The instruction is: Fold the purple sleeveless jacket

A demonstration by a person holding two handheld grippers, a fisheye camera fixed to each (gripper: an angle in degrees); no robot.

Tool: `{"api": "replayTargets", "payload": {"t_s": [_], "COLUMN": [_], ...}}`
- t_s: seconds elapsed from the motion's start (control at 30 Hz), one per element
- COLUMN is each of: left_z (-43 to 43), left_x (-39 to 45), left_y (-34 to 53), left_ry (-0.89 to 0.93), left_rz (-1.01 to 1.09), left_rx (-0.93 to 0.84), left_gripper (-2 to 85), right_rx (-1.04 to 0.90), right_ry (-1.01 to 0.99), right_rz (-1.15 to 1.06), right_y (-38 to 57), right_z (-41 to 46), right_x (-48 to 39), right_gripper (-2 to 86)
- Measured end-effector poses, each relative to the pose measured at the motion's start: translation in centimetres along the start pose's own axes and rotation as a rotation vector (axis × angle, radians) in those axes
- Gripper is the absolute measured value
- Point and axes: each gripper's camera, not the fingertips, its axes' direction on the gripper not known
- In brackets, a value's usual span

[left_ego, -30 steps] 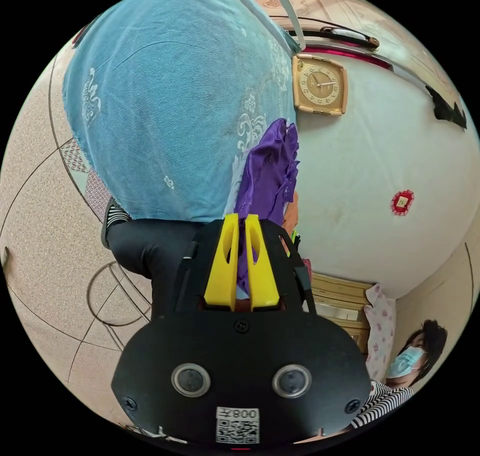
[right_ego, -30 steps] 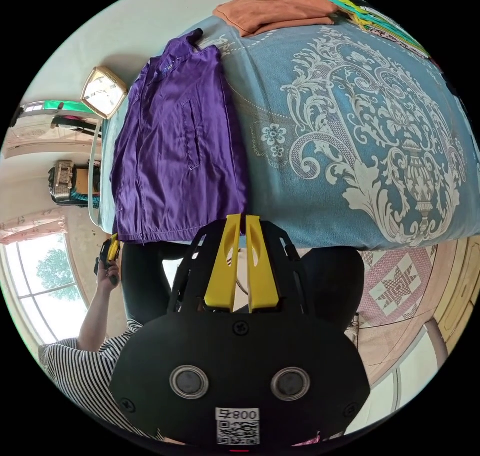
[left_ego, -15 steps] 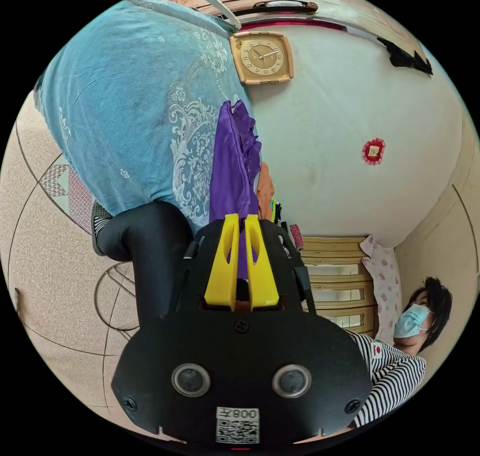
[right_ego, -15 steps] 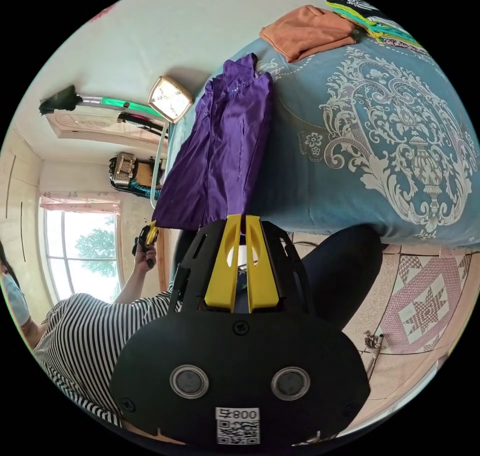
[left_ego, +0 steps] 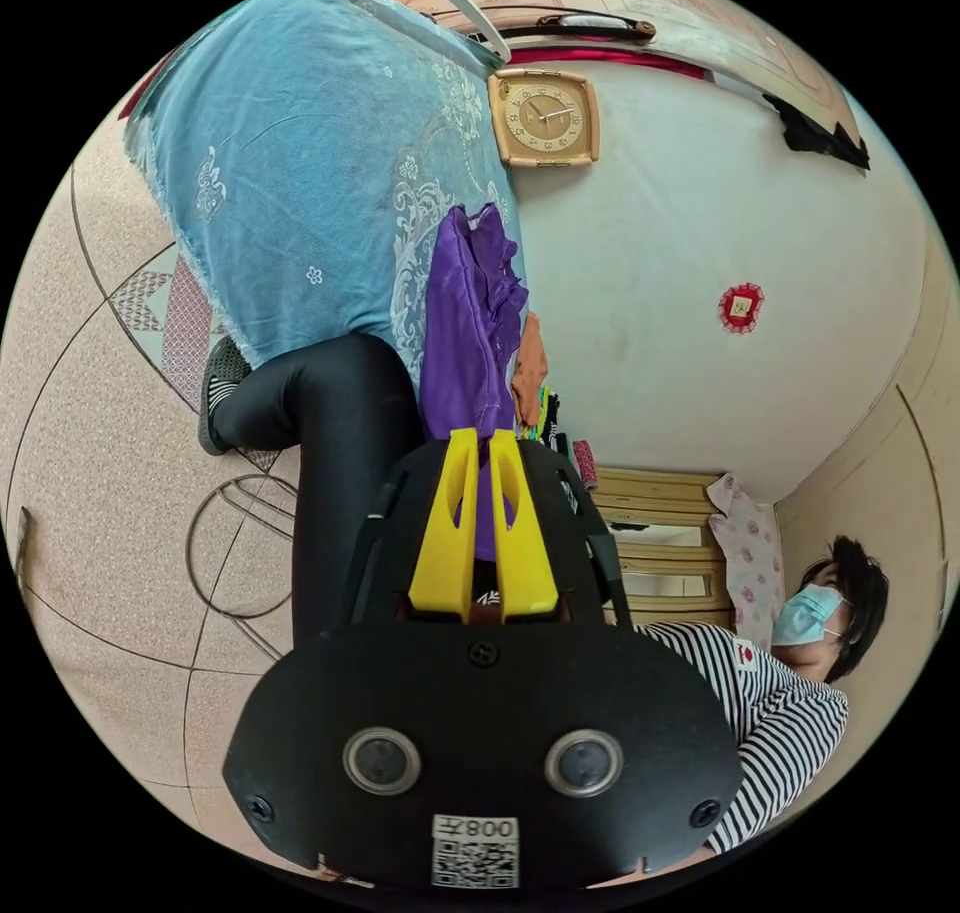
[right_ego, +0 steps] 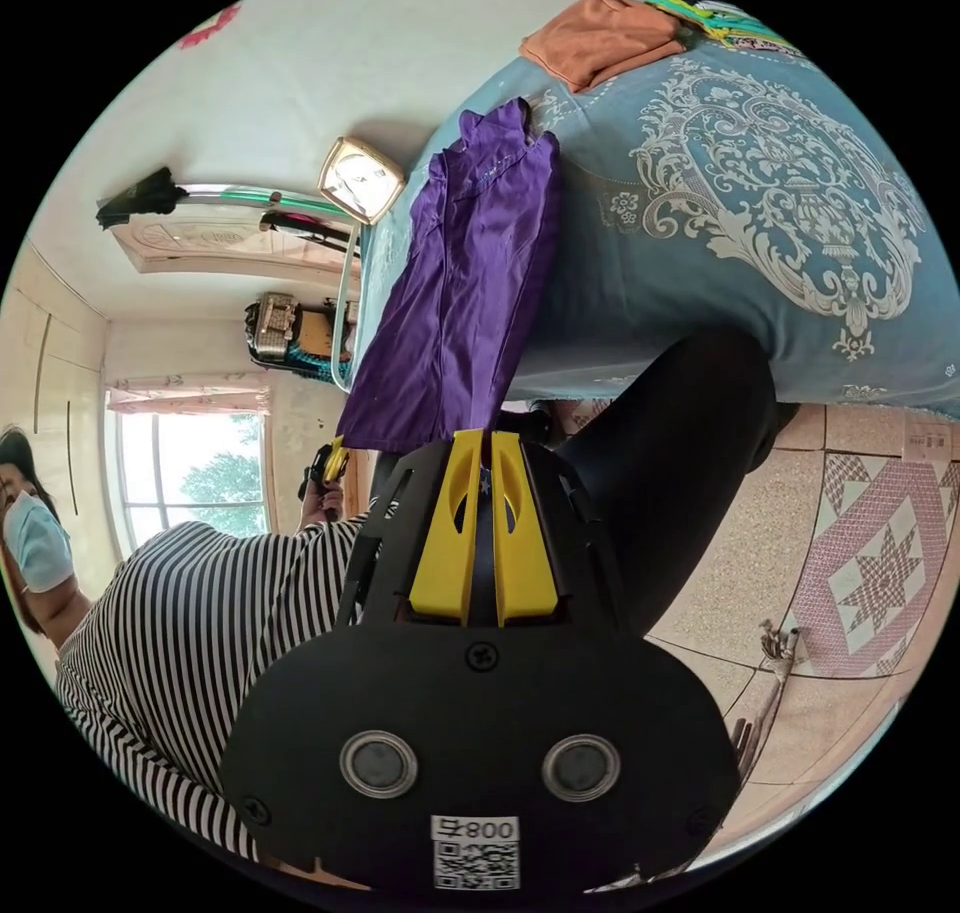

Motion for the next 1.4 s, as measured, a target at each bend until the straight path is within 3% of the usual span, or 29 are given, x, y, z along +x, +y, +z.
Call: {"api": "replayTargets", "payload": {"t_s": [0.4,0.9,1.17,1.4], "left_z": [9.5,27.6,37.4,44.8], "left_x": [9.1,18.4,17.9,13.2], "left_y": [-12.1,-38.2,-51.8,-58.3], "left_ry": [0.091,0.072,-0.022,-0.184], "left_rz": [0.141,0.225,0.21,0.152], "left_rx": [-0.028,0.023,0.074,0.105], "left_gripper": [2.1,2.1,2.5,3.7], "right_rx": [0.086,0.215,0.218,0.093], "right_ry": [-0.076,0.003,0.086,0.277], "right_rz": [-0.141,-0.273,-0.198,-0.055], "right_y": [-10.9,-40.5,-60.0,-69.4], "right_z": [-1.5,-0.1,6.5,16.2], "right_x": [-3.3,-5.9,-1.0,5.7], "right_gripper": [1.3,1.2,1.5,1.8]}}
